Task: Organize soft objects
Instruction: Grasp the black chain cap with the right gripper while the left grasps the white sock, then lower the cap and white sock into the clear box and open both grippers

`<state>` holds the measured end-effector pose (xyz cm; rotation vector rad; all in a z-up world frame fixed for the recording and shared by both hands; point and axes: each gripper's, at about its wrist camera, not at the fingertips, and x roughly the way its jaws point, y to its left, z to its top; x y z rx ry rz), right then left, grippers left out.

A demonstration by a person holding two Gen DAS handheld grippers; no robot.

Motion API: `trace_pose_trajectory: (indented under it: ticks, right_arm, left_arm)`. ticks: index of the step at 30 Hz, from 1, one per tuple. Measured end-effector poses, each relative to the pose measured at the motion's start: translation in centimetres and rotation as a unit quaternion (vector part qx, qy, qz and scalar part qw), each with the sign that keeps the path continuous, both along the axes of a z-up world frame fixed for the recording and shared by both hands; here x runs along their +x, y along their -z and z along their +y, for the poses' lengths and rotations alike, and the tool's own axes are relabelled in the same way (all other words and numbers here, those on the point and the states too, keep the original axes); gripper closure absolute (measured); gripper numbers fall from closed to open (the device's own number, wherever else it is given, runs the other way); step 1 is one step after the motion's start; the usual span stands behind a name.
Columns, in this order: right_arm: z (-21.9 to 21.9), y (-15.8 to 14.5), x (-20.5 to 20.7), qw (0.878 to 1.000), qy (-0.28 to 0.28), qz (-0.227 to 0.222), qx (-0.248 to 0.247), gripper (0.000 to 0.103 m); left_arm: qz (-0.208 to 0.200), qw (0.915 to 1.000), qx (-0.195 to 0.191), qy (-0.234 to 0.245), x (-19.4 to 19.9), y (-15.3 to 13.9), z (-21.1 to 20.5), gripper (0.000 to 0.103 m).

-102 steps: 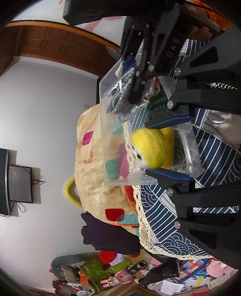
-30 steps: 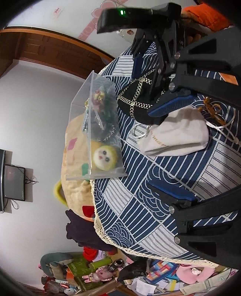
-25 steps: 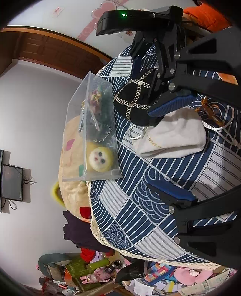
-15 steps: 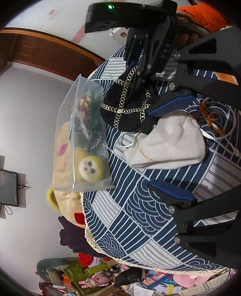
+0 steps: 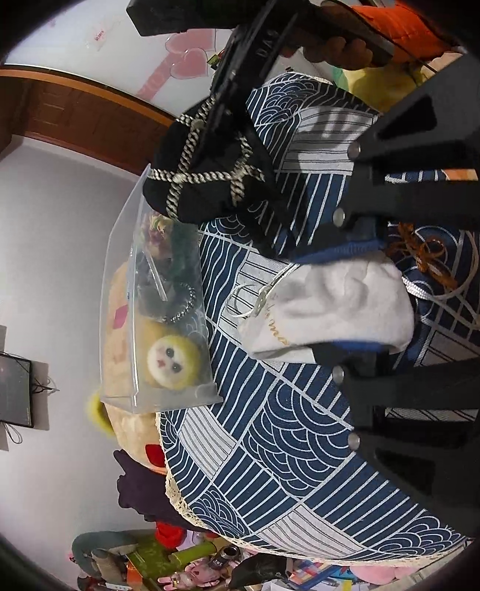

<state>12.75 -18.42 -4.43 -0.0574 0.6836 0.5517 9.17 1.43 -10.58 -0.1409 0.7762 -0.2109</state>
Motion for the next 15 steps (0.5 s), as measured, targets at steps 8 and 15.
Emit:
trace_pose_trajectory:
  ticks: [8, 15]
  right_arm:
    - [-0.5, -1.6, -0.3, 1.000, 0.010, -0.018, 0.013, 0.083]
    - [-1.0, -2.1, -0.2, 0.999, 0.015, -0.027, 0.016, 0.083]
  left_arm:
    - [-0.017, 0.9995, -0.014, -0.024, -0.1, -1.6, 1.1, 0.093]
    - [-0.048, 0.9982, -0.015, -0.031, -0.5, -3.9, 1.5, 0.094]
